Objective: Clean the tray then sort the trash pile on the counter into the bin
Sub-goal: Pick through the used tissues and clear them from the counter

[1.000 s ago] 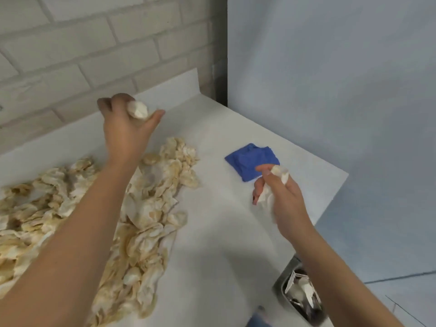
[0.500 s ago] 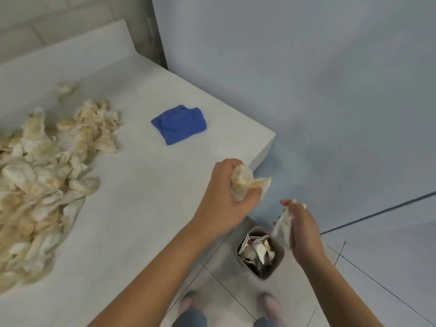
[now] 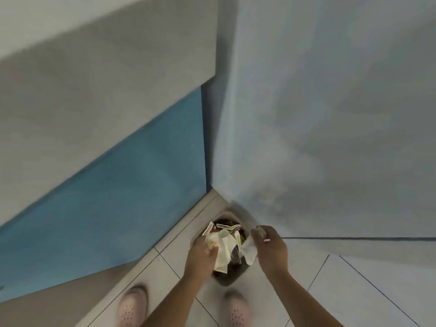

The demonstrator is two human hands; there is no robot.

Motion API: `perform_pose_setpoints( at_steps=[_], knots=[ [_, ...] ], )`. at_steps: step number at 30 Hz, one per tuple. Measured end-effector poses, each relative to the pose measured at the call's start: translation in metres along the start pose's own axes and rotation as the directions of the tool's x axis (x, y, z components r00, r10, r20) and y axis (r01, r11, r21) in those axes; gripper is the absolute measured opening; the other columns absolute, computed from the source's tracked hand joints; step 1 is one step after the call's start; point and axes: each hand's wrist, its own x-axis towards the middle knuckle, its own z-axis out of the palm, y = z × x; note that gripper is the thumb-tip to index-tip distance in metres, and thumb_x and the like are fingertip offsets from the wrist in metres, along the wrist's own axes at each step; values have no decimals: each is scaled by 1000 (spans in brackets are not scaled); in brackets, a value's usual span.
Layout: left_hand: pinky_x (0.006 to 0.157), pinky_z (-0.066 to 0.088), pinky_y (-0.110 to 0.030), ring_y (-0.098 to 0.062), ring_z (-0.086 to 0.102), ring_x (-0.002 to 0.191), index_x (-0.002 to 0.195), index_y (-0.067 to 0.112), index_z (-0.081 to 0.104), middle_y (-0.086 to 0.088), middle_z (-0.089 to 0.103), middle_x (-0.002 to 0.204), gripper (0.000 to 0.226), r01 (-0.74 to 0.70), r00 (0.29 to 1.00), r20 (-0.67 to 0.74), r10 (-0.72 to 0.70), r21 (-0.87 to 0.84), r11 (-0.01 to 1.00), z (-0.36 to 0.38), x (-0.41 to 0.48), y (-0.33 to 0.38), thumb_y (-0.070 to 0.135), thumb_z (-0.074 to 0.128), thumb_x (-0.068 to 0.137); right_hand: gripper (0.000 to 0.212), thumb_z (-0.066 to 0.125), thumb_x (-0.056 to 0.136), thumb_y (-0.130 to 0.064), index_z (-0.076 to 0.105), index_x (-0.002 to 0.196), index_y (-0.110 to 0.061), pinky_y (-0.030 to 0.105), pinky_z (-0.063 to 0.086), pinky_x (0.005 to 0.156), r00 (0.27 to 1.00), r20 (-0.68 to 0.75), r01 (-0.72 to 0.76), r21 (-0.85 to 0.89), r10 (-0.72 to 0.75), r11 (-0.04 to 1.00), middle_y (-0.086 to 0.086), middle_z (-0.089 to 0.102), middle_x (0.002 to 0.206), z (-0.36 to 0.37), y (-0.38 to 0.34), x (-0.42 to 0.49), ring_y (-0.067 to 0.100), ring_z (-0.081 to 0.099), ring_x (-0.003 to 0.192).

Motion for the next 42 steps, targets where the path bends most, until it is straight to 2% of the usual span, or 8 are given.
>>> perform_pose_setpoints(
  at_steps=[6, 12, 17, 23, 27, 31, 36, 42],
  knots=[
    [95, 42, -23, -14, 46, 120, 131, 29, 47, 3, 49, 132, 42, -208, 975, 19, 221, 421, 883, 85, 60, -62, 33, 57, 90, 14, 57, 90, -22, 66, 100, -20, 24, 38, 68, 984, 38, 176, -291, -172, 941, -1, 60, 97, 63, 95, 77, 17, 57, 79],
    [79, 54, -30, -23, 60, 98, 112, 14, 59, -6, 57, 112, 29, -471, 881, 286, 377, 458, 754, 142, 87, -94, 8, 62, 84, 8, 65, 82, -8, 69, 89, -10, 30, 47, 64, 935, 157, 354, -411, -317, 840, 11, 62, 99, 104, 161, 99, 33, 62, 77],
    [86, 52, -25, -18, 55, 102, 126, 16, 51, -7, 43, 127, 32, -314, 949, 185, 256, 459, 831, 159, 113, -105, 13, 49, 94, 18, 59, 88, -19, 69, 101, -15, 21, 34, 71, 939, 304, 293, -458, -162, 839, 5, 57, 102, 128, 167, 111, 26, 59, 94],
    [89, 51, -28, -21, 60, 104, 125, 16, 45, -7, 42, 128, 43, -234, 970, 156, 189, 363, 902, 146, 100, -102, 3, 59, 87, 47, 60, 86, -42, 56, 129, -24, 28, 43, 93, 940, 340, 159, -416, -9, 895, -2, 63, 122, 122, 153, 121, 21, 56, 114],
    [95, 46, -23, -16, 56, 111, 123, 19, 48, -1, 42, 128, 43, -201, 978, 115, 175, 277, 939, 124, 67, -93, 7, 65, 85, 47, 50, 91, -46, 49, 133, -26, 26, 40, 90, 934, 358, 143, -396, 9, 907, -1, 59, 128, 103, 129, 102, 22, 54, 116],
    [83, 48, -13, -8, 57, 89, 107, 25, 57, 3, 44, 120, 30, -179, 983, -14, 180, 86, 980, 79, 25, -65, 6, 64, 85, 45, 49, 92, -42, 48, 132, -21, 27, 36, 93, 913, 399, 107, -424, 79, 900, 1, 55, 132, 81, 83, 74, 24, 50, 120],
    [76, 51, -20, -13, 63, 81, 78, 35, 59, 2, 64, 95, 34, -169, 945, -319, 75, -279, 945, -7, -45, -28, 2, 67, 82, 11, 56, 89, -21, 66, 90, -19, 37, 48, 79, 888, 458, 65, -30, -44, 997, 1, 69, 92, 40, -18, 7, 25, 64, 90],
    [78, 48, -15, -3, 64, 82, 82, 25, 67, 10, 70, 83, 20, -350, 811, -585, 20, -457, 818, -135, -177, 33, 5, 65, 85, 16, 62, 88, -22, 67, 91, -7, 32, 43, 60, 741, 633, 112, 216, -227, 970, 6, 65, 63, -31, -177, -124, 15, 59, 55]
  ],
)
